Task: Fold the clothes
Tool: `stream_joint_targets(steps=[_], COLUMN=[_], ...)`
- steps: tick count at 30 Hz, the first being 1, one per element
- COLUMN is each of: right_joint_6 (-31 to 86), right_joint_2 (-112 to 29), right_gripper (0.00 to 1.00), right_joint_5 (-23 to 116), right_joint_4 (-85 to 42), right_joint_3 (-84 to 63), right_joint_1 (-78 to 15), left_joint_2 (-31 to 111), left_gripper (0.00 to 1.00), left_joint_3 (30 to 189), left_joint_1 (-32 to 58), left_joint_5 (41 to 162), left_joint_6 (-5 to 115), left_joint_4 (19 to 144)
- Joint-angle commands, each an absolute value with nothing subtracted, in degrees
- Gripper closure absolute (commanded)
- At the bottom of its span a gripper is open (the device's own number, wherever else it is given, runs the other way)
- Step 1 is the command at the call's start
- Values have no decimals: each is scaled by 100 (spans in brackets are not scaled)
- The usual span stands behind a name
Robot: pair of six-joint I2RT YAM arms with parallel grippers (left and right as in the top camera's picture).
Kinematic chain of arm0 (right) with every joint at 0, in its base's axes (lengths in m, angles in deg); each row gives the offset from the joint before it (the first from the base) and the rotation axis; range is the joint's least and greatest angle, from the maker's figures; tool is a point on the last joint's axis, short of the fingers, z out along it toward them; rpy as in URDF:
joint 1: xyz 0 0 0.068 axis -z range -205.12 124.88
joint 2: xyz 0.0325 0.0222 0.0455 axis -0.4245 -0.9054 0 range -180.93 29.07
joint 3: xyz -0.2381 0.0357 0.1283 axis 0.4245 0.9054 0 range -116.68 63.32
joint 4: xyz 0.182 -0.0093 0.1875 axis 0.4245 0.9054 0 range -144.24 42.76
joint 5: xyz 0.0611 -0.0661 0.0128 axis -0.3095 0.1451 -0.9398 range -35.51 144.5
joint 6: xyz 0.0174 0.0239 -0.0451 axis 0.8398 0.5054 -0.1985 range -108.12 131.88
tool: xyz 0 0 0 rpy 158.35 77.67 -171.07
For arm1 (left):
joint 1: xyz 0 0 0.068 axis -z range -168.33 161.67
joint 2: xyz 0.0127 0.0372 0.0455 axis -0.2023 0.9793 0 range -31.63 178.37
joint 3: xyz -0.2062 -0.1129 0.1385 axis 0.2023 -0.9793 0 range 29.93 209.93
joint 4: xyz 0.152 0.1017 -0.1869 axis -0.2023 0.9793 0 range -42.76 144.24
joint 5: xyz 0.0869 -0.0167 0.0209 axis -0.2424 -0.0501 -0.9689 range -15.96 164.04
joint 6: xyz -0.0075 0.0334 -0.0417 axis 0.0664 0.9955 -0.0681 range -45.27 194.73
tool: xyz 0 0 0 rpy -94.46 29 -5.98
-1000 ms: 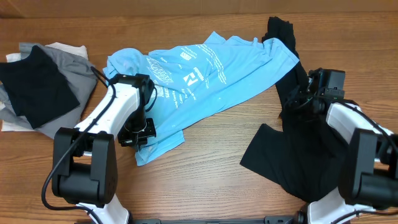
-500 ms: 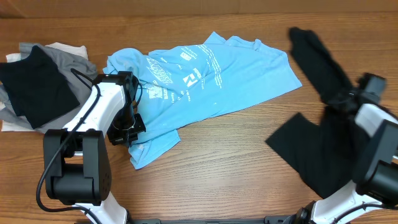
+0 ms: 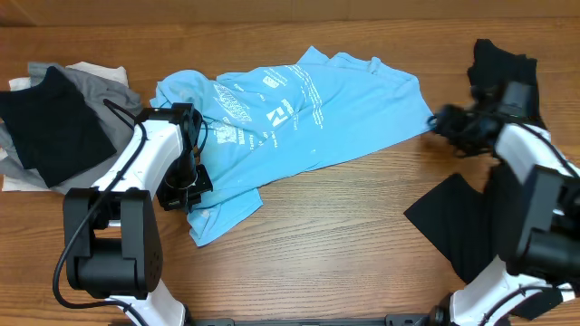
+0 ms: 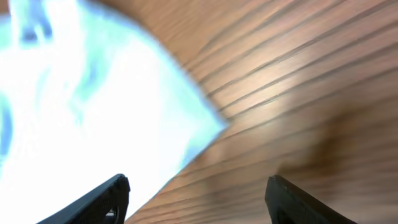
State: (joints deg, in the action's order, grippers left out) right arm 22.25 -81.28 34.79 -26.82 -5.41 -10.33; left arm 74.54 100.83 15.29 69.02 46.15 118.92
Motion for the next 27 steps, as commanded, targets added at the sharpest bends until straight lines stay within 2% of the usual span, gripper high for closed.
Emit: stream_joint_targets(steps=[1,8,12,14,15,17,18,20,24,27], right_joint_6=[2337,3152,3167,3167,3167,3167,3167,3165,3165,3167], right_joint_2=[-8572,-9131,-9149,-9149,-9149,-9149,-9149,-9149,-9149,-9061], right_gripper=[26,28,36,44,54,64,73,82,96,96], right_joint_5=[3859,4417,4421,4423,4423,4426,4443,4447,4463,4460], right_joint_4=[-2708,-3305,-3436,-3467,-3469,-3467,-3467,-3465,-3441,-3178], right_joint_3=[-558,-558,-558,-558,-558,-558,-558,-558,-558,-602], right_joint_1=[-1359,-1606,-1606,-1606,-1606,-1606,-1606,-1606,-1606,-1565], left_joint_2=[7248,7248,7248,7248,7248,7248,7248,7248,7248,7248], left_gripper=[96,96,96,96,96,96,96,96,96,96], left_joint_3=[10048,10048,10048,10048,10048,10048,10048,10048,10048,10059], left_joint_1=[1499,1499,1501,1501,1501,1501,1501,1501,1501,1501], left_joint_5=[6808,6804,6806,6808,6808,6806,6806,6806,6806,6819], left_joint_6=[4512,4515,4515,4512,4512,4515,4515,4515,4515,4539], left_joint_4=[11872,11866,11811,11787,11787,11787,11789,11787,11787,11789])
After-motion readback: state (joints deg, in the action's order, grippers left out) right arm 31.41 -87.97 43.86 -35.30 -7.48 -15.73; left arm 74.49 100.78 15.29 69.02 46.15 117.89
